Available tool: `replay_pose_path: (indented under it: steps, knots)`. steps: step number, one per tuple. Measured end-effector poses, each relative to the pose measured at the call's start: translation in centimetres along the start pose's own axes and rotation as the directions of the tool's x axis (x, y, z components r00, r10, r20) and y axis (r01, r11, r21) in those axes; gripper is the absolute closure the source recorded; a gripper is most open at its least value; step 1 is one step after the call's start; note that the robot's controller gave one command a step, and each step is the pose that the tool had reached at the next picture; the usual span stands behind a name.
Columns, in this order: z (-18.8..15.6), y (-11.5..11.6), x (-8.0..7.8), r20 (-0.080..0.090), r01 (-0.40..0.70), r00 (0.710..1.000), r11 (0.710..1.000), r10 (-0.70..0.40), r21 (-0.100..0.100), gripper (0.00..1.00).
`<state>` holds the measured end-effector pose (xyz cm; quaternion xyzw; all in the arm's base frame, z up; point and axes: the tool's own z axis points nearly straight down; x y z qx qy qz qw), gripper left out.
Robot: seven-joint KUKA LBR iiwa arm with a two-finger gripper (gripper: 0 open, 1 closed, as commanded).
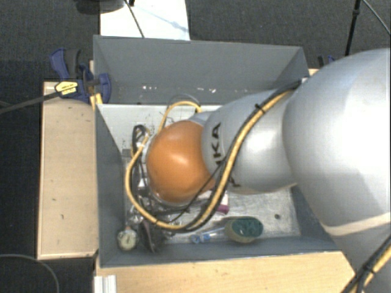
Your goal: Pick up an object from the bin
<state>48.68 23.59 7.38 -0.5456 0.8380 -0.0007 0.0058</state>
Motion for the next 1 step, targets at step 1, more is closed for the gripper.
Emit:
replay_pose_path:
  steps: [1]
  knots:
    - [-16.19,-3.40,-1.28,-0.001,0.186,0.983,0.983,-0.186,-0.001,1.00]
